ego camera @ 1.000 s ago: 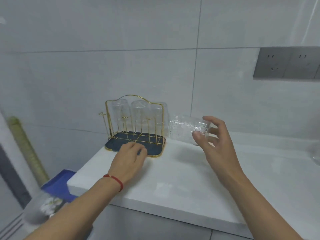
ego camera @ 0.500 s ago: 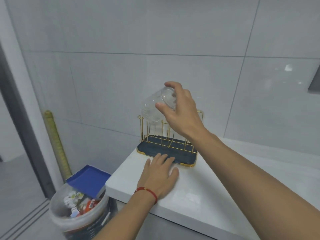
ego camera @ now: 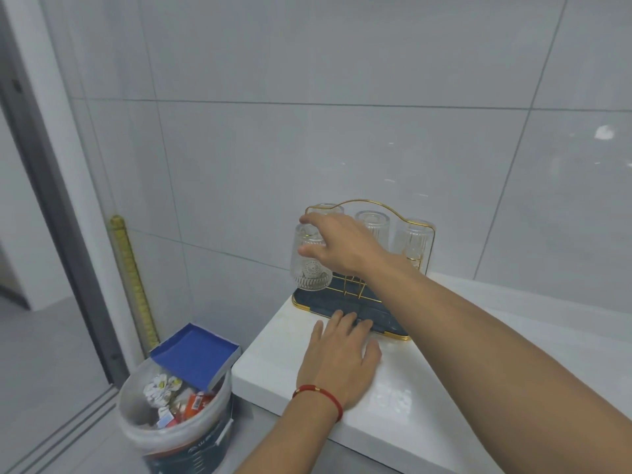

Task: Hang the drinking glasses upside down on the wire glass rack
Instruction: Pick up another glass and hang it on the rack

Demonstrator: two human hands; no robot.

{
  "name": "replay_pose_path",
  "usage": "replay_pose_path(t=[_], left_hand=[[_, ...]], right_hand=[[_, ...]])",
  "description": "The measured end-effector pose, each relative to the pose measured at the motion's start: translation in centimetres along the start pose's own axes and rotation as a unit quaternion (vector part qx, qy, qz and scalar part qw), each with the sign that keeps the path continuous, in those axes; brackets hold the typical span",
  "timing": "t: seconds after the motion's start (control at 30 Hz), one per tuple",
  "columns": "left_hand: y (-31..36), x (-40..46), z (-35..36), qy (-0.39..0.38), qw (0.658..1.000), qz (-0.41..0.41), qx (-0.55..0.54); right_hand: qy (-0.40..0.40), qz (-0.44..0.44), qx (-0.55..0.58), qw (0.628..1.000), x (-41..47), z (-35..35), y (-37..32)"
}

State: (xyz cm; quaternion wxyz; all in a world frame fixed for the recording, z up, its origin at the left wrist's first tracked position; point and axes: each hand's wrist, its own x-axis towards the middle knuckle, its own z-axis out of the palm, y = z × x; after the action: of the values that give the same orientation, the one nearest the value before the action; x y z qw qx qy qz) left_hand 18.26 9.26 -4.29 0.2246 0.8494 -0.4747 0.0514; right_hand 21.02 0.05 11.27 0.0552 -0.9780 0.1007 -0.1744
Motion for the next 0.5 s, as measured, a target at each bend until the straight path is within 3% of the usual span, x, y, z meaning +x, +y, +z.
replay_pose_path(t=[0.3, 0.37, 0.5], left_hand=[[0.2, -0.1, -0.6, 0.001, 1.000, 0.004, 0.009], [0.2, -0.2, -0.6, -0.001, 1.000, 0.004, 0.002], [0.2, -0.1, -0.9, 0.006, 1.000, 0.019, -0.006]], right_hand=[[-0.024, -0.017, -0.101, 0.994, -0.8, 0.9, 0.5], [0.008, -0.024, -0.112, 0.993, -2.0, 1.0, 0.5], [0.146, -0.080, -0.047, 0.985, -5.8, 0.4, 1.0]])
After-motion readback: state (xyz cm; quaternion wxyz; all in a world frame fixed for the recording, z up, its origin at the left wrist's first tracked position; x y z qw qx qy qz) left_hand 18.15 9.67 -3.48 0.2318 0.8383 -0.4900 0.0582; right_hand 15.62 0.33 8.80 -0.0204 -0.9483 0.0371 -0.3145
